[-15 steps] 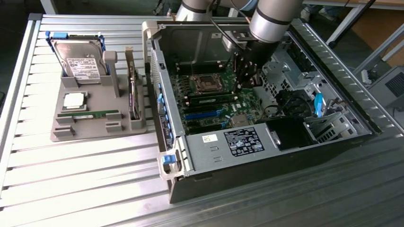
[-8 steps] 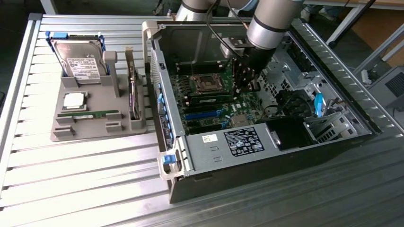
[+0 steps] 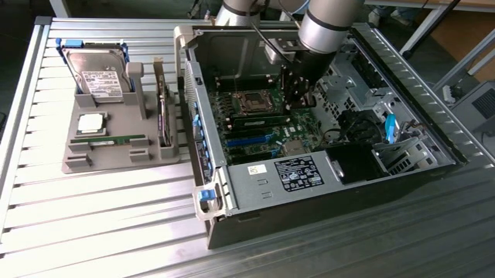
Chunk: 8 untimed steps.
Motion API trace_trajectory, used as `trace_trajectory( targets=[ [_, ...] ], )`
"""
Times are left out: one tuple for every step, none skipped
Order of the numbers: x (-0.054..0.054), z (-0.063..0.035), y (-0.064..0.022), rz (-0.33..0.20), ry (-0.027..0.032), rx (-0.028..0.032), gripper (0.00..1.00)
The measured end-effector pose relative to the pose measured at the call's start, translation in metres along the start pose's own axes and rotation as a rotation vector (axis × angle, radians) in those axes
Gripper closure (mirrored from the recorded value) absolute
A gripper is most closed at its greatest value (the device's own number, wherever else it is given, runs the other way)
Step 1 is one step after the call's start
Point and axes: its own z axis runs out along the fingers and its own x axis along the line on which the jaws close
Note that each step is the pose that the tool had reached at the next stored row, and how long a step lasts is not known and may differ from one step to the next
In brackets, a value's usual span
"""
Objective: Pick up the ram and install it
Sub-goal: 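Press down the ram until it locks into place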
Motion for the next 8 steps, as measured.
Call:
trace_trajectory(
  targets=[
    [0.000,0.0004,0.0152,0.000,0.0001,0.0025,0.91],
    [0.000,0.0008,0.0254,0.000,0.0000,0.0038,0.91],
    [0.000,0.0013,0.0359,0.000,0.0001,0.0048,0.91],
    [0.000,0.0017,0.0423,0.000,0.0000,0.0055,0.91],
    [0.000,0.0019,0.0479,0.000,0.0000,0.0059,0.91],
    [0.000,0.0031,0.0606,0.000,0.0000,0.0068,0.91],
    [0.000,0.0038,0.0656,0.000,0.0001,0.0069,0.91],
    [0.000,0.0051,0.0704,0.000,-0.0001,0.0071,0.91]
  ],
)
